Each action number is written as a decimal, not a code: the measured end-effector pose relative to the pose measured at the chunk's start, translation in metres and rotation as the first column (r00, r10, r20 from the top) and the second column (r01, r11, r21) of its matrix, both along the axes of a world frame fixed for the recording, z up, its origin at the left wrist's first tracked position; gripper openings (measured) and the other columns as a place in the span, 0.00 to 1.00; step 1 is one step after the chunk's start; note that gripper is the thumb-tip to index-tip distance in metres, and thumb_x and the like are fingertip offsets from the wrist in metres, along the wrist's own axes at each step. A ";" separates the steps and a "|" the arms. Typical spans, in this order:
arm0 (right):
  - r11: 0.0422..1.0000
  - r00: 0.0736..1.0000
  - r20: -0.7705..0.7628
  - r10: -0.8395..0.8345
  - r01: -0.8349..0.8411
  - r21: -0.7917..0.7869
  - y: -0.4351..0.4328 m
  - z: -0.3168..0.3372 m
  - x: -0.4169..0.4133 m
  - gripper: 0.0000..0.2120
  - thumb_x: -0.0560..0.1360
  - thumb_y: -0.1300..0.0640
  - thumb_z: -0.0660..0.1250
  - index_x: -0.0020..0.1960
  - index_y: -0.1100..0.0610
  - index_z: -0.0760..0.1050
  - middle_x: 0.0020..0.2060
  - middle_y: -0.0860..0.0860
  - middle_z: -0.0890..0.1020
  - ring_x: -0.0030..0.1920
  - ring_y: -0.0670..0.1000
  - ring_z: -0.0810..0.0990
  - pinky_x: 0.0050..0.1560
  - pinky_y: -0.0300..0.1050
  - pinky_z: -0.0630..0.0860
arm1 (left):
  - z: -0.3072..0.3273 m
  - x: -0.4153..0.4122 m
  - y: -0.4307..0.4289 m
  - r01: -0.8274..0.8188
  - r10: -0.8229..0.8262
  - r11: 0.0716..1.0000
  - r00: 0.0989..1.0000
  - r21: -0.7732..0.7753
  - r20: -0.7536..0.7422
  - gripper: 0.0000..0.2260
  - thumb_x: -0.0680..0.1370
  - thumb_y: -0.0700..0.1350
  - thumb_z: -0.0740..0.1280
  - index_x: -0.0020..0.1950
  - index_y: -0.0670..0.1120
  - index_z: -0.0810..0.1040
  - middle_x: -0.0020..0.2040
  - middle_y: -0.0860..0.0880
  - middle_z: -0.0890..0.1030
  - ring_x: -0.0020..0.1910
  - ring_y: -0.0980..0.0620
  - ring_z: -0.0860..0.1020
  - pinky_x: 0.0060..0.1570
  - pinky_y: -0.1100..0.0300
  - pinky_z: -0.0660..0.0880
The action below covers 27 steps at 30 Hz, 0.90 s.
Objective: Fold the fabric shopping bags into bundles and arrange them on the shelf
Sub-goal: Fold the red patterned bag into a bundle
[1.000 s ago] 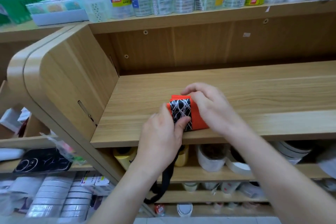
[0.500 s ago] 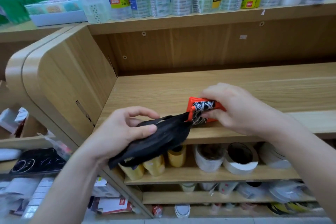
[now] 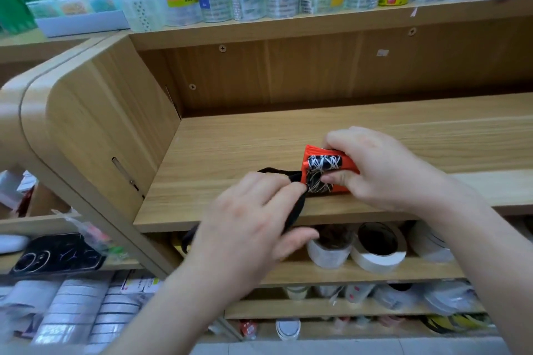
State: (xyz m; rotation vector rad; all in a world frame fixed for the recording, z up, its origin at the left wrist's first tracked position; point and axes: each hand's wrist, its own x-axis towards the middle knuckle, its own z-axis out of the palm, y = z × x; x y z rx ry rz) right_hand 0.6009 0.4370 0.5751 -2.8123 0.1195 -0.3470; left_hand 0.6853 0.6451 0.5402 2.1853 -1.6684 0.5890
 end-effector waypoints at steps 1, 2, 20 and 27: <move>1.000 1.000 -0.002 0.002 -0.002 0.001 0.000 0.000 0.000 0.10 0.75 0.50 0.70 0.45 0.50 0.69 0.37 0.40 0.70 0.41 0.44 0.68 0.43 0.48 0.67 | -0.007 -0.001 -0.007 -0.062 0.058 0.992 0.998 0.111 0.039 0.24 0.74 0.60 0.65 0.63 0.45 0.78 0.55 0.48 0.80 0.52 0.48 0.77 0.47 0.55 0.78; 1.000 1.000 -0.010 0.001 -0.001 0.009 0.000 0.001 0.000 0.10 0.75 0.50 0.70 0.44 0.49 0.68 0.37 0.40 0.70 0.41 0.44 0.68 0.43 0.47 0.66 | -0.013 0.001 -0.011 -0.133 0.126 0.973 0.991 0.188 0.053 0.25 0.72 0.59 0.69 0.63 0.45 0.77 0.54 0.47 0.79 0.51 0.47 0.78 0.44 0.53 0.79; 0.960 0.999 -0.049 -0.014 0.027 0.277 -0.011 0.008 -0.003 0.25 0.75 0.52 0.71 0.65 0.37 0.63 0.47 0.42 0.77 0.46 0.46 0.77 0.51 0.51 0.75 | 0.036 0.040 0.010 0.218 -0.543 0.630 -0.562 -0.745 -0.624 0.21 0.76 0.25 0.57 0.69 0.34 0.71 0.64 0.34 0.77 0.56 0.34 0.80 0.59 0.44 0.77; 0.983 0.995 -0.078 0.056 -0.069 -0.172 0.020 0.031 -0.023 0.46 0.78 0.50 0.66 0.64 0.20 0.30 0.46 0.45 0.68 0.39 0.50 0.74 0.43 0.50 0.77 | 0.043 0.037 -0.022 -0.070 -0.530 0.847 -0.034 -0.527 -0.847 0.36 0.64 0.35 0.74 0.69 0.56 0.72 0.65 0.49 0.79 0.55 0.51 0.82 0.46 0.59 0.81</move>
